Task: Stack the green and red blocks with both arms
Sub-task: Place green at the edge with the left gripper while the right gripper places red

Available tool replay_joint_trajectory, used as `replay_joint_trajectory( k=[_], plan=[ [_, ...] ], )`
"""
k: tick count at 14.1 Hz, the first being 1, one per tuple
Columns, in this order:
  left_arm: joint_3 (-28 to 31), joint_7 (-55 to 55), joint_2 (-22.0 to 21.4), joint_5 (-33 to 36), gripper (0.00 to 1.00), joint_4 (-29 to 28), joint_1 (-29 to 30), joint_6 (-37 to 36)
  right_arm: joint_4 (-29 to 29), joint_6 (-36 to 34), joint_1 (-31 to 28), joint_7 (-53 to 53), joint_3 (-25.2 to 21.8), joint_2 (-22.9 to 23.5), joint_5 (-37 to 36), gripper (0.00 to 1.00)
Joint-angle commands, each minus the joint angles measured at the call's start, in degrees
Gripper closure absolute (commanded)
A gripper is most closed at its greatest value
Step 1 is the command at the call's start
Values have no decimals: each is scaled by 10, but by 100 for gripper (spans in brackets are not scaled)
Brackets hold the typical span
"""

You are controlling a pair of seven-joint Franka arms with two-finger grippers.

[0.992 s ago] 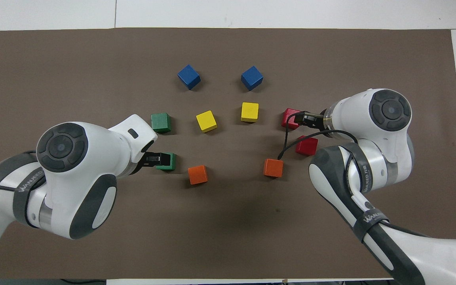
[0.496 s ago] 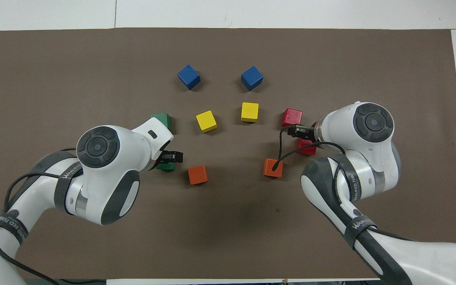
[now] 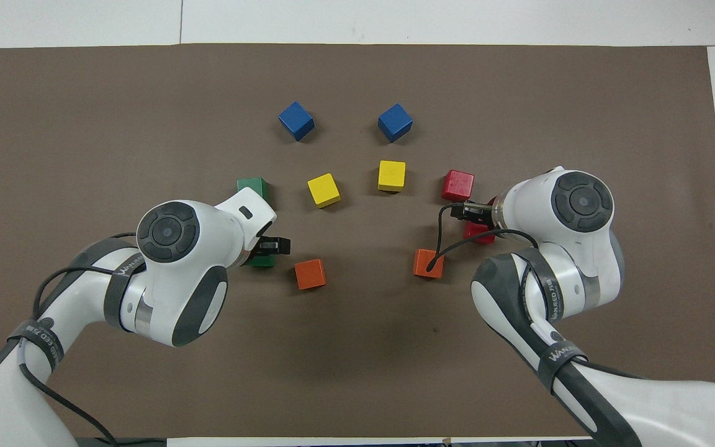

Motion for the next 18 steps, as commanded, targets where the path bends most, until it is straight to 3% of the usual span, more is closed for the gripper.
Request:
replay_joint_trajectory(
  k=[1, 2, 3, 4, 5, 6, 11, 14, 18],
  plan=[
    [10, -16, 21, -7, 0, -8, -20, 34, -27, 30, 1, -11, -1, -6, 3, 0],
    [11, -19, 27, -7, 7, -8, -30, 43, -27, 30, 1, -13, -1, -6, 3, 14],
    [11, -18, 28, -7, 34, -8, -31, 41, -28, 30, 1, -25, -1, -5, 3, 28],
    [11, -14, 28, -6, 92, -6, -31, 34, -30, 30, -6, -44, -1, -5, 3, 47],
    [11, -4, 27, -3, 100, -2, -28, 23, -30, 29, -9, -57, -2, -5, 3, 82],
    [11, 9, 24, -2, 100, 1, -22, 15, -27, 20, -17, -70, -2, -5, 3, 100],
    [12, 48, -20, -2, 100, 55, 61, -87, 17, -10, -121, -293, -2, 5, 2, 100],
    [12, 143, -36, -2, 100, 53, 166, -119, 18, 30, -172, -393, -3, 26, 2, 100],
    [13, 312, -33, -2, 100, 38, 323, -93, 17, 64, -202, -451, -2, 46, 2, 100]
  ],
)
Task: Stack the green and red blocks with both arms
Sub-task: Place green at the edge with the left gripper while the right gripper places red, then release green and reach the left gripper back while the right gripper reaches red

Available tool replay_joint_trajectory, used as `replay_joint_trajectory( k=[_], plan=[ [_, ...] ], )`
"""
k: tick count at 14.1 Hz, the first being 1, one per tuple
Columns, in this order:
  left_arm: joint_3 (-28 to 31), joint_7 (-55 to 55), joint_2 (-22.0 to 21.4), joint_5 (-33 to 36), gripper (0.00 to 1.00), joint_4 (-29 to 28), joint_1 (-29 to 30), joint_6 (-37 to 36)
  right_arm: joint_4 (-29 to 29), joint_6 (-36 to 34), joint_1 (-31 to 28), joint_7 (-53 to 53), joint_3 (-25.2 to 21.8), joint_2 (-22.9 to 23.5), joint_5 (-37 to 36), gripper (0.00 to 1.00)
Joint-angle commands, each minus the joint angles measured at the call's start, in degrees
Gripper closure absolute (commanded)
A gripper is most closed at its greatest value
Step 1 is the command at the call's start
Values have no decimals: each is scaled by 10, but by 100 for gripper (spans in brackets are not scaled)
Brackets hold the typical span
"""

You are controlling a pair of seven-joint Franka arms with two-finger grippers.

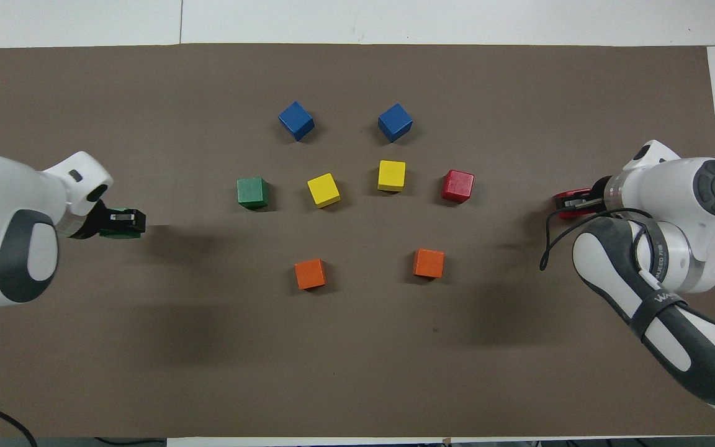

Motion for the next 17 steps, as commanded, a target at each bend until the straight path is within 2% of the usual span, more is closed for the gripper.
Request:
replay_joint_trajectory(
  k=[1, 2, 3, 4, 8, 15, 17],
  plan=[
    [-8, 69, -2, -2, 100, -17, 66, 28, 6, 20, -21, -28, 7, 19, 1, 100],
    [-8, 94, 5, -2, 100, -20, 81, 49, 6, 20, -21, -28, 7, 20, 1, 100],
    [-8, 120, 21, -2, 100, -24, 92, 71, 5, 20, -21, -24, 7, 20, 2, 68],
    [-8, 127, 28, -2, 100, -24, 102, 81, 5, 18, -20, -17, 7, 20, 3, 1],
    [-8, 124, 52, -1, 100, -23, 110, 113, 17, 0, -14, -9, 7, 15, 3, 0],
    [-7, 124, 64, 0, 100, -23, 109, 137, 188, -291, -7, 20, 10, -22, 3, 0],
    [-7, 124, 66, 8, 100, -25, 106, 157, 240, -341, 23, 98, 12, -19, 3, 0]
  ],
)
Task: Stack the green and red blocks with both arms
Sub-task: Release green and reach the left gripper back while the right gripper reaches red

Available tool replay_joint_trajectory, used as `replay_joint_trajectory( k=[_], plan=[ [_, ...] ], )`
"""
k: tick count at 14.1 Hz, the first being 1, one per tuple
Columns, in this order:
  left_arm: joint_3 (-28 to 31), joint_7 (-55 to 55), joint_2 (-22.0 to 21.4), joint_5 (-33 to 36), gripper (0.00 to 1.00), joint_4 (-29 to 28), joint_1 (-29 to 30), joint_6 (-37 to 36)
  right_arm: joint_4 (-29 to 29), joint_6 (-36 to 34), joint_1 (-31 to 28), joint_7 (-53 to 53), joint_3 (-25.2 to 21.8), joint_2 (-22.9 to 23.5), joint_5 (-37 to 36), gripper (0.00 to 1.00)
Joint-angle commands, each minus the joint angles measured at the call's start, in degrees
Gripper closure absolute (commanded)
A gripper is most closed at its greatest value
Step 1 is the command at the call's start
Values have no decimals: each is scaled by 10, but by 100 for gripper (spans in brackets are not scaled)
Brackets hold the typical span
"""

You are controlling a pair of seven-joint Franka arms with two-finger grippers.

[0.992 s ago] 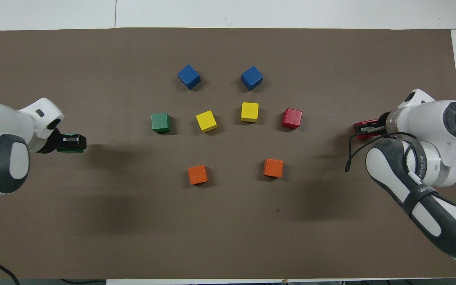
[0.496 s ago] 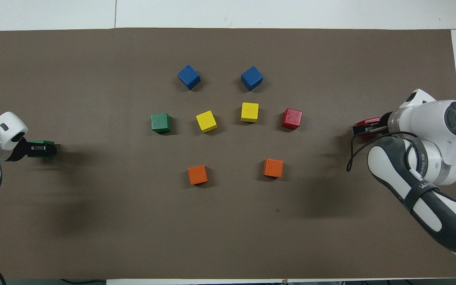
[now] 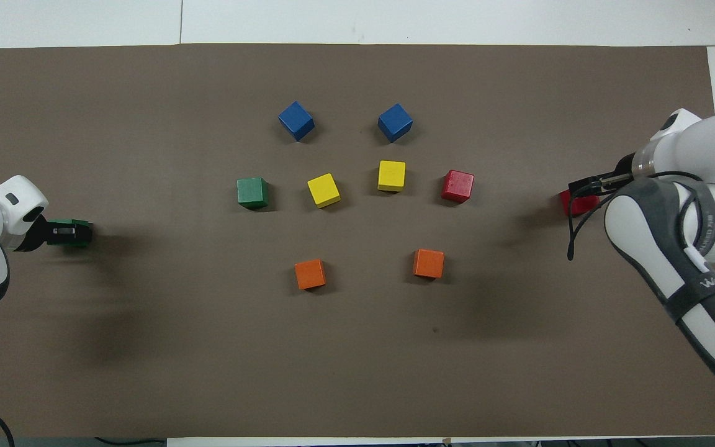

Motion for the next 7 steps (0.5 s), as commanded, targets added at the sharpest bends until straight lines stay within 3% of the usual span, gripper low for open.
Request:
replay_joint_trajectory(
  k=[1, 2, 3, 4, 5, 6, 7],
  plan=[
    [-4, 7, 4, 16, 100, -5, 6, 27, 72, -54, 55, 122, 6, 14, 3, 0],
    [-5, 8, 5, 22, 100, -5, 6, 27, 76, -42, 87, 195, 6, 16, 2, 0],
    [-5, 8, 5, 25, 83, -5, 7, 27, 77, -17, 122, 265, 5, 25, -5, 0],
    [-5, 8, 5, 25, 52, -5, 7, 27, 75, 13, 152, 317, 5, 36, -8, 0],
    [-5, 9, 5, 25, 36, -5, 7, 27, 76, 38, 163, 346, 5, 49, -8, 0],
    [-5, 10, 5, 25, 30, -5, 7, 27, 77, 64, 169, 363, 5, 60, -8, 0],
    [-5, 10, 5, 25, 12, -5, 7, 27, 79, 79, 176, 382, 5, 69, -8, 0]
  ],
)
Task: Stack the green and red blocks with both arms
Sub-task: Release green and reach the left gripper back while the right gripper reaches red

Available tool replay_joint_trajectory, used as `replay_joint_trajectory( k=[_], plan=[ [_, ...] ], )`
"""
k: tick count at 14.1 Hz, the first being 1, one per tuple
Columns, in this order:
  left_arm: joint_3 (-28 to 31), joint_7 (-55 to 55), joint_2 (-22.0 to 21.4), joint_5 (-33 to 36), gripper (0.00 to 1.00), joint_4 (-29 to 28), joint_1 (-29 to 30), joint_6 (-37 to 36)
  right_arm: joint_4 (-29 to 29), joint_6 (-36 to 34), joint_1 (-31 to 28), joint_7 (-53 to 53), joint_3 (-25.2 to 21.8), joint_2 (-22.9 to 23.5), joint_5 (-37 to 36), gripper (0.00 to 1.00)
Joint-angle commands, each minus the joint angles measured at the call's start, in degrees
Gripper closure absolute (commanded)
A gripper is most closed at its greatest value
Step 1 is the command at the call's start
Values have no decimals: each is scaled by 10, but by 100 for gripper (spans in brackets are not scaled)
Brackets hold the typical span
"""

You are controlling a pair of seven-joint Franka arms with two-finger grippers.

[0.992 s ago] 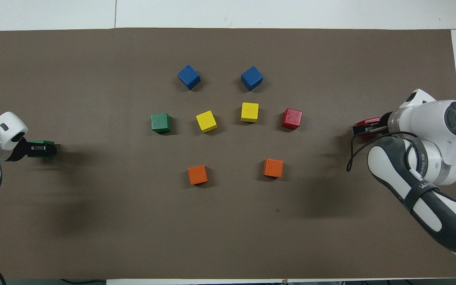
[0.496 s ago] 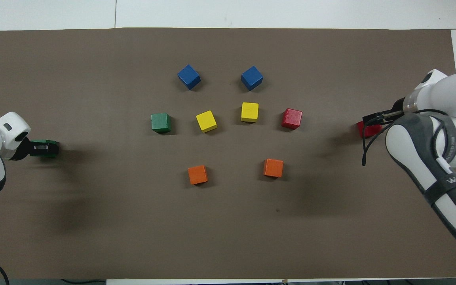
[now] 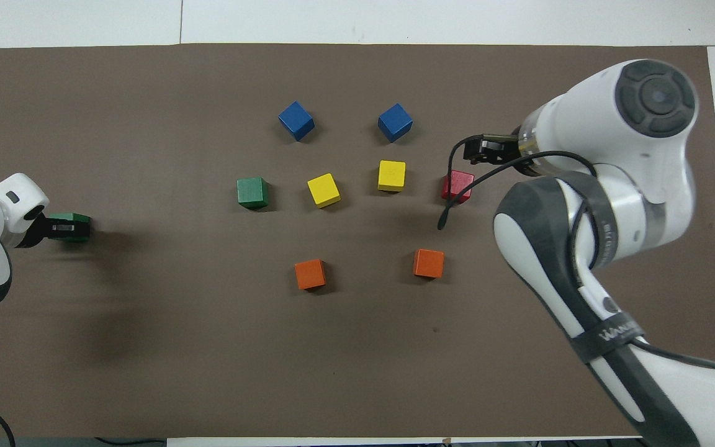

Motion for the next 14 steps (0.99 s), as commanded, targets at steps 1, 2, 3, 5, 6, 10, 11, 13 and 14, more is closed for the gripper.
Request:
replay_joint_trajectory(
  k=[1, 2, 3, 5, 6, 10, 11, 13, 14],
  plan=[
    [-4, 6, 2, 10, 1, -4, 7, 16, 23, 33, 7, 57, -3, 43, -4, 0],
    [-4, 7, 2, 10, 0, -4, 7, 16, 27, 35, 12, 78, -3, 52, -5, 0],
    [-4, 6, 2, 10, 0, 1, 7, 13, 27, 35, 12, 82, -3, 58, -8, 0],
    [-4, 6, 2, 10, 0, 41, 6, -22, 27, 37, 9, 85, -3, 67, -15, 0],
    [-4, 6, 3, 10, 0, 87, 0, -73, 27, 42, 10, 87, -3, 71, -15, 0],
    [-4, -29, 13, 10, 0, 223, -49, -221, 18, 69, 14, 96, -3, 96, -15, 0],
    [-4, -64, 18, 10, 0, 243, -71, -242, 18, 70, 15, 96, -3, 98, -15, 0],
    [-3, -141, 31, 11, 0, 279, -123, -272, 19, 74, 17, 107, -3, 105, -15, 0],
    [-3, -178, 34, 10, 0, 287, -147, -276, 19, 80, 18, 114, -2, 108, -15, 0]
  ],
)
